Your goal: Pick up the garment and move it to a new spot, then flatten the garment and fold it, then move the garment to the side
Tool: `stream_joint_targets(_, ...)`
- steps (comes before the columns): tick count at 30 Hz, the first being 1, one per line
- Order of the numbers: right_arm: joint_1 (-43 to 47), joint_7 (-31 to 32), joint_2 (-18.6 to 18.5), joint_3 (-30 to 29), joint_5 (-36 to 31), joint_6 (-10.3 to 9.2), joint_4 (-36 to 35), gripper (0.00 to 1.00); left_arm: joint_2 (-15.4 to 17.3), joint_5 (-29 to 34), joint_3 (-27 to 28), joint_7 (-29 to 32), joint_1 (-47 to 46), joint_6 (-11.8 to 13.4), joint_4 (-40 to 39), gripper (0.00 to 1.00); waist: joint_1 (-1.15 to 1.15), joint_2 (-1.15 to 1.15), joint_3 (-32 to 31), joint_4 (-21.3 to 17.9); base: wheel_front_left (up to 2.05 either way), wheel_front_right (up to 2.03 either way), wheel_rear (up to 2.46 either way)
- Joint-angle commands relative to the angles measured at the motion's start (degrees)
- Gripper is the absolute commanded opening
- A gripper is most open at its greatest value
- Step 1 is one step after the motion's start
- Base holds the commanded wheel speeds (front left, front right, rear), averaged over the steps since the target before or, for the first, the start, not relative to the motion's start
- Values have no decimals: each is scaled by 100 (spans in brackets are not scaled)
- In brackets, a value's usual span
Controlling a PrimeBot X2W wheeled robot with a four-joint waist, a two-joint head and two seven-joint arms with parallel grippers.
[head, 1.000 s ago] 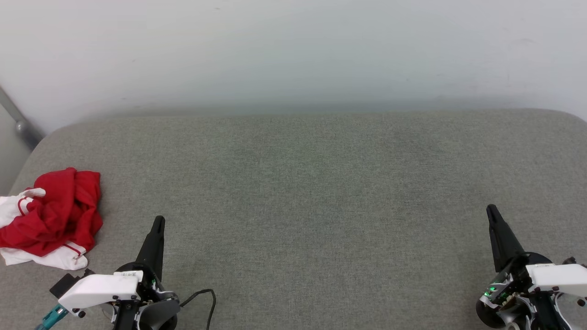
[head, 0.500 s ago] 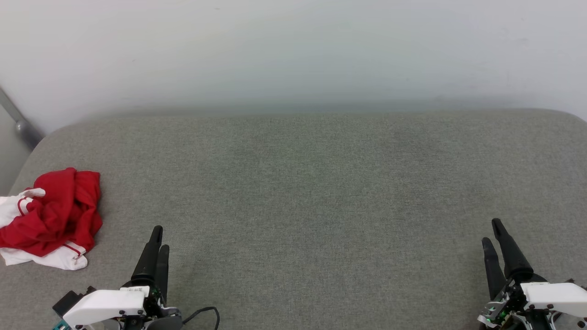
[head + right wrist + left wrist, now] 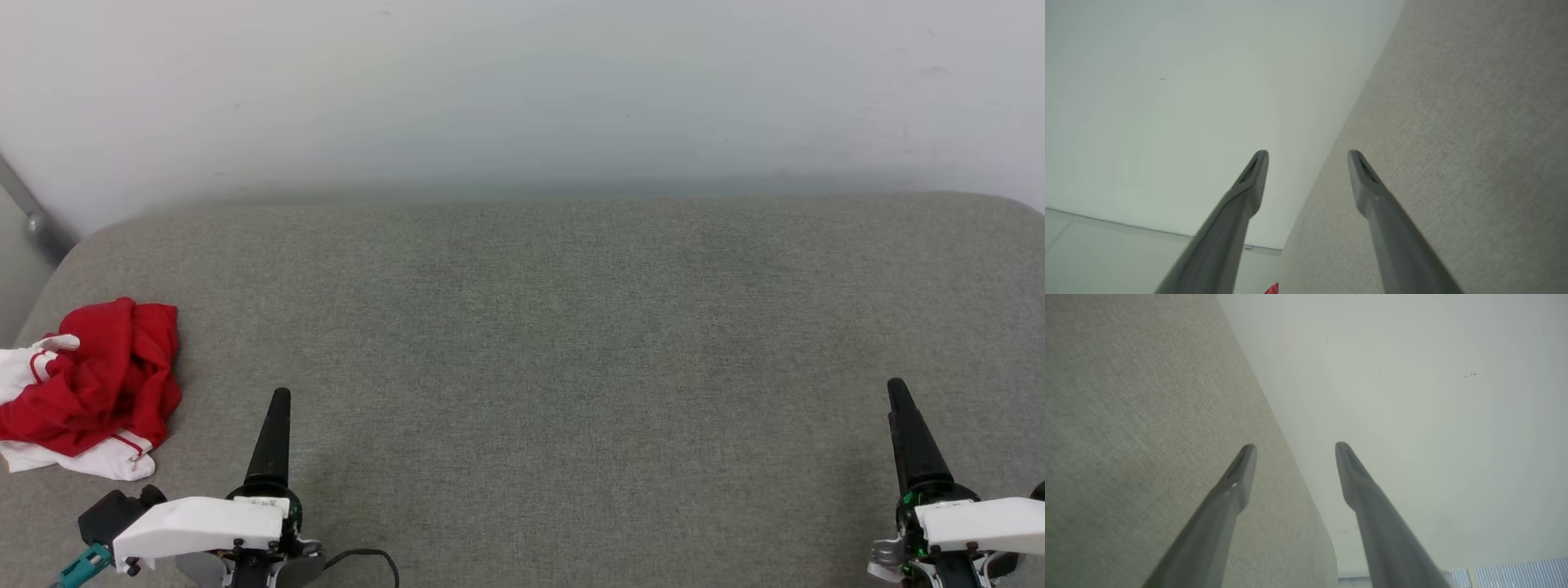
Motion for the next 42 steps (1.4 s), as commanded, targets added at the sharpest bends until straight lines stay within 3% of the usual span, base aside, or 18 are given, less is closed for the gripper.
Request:
stream_joint_targets(1,-16,-52,-5,-7,-204,1,-154,100,10,177,-28,-45,-58,32,-142,100,0,0,1,0,0,0,0)
stream_joint_targets(24,312,-542,-3,321,-3151,1,-764,100,56,2975,-615,-533,101,672,-357,100,0,0,11,27,0,0,0)
stream_joint_targets(42,516,-859,-1,412,-4580,1,-995,100,208,4261,-1070,-843,191,970,-519,100,0,0,23,58,0,0,0)
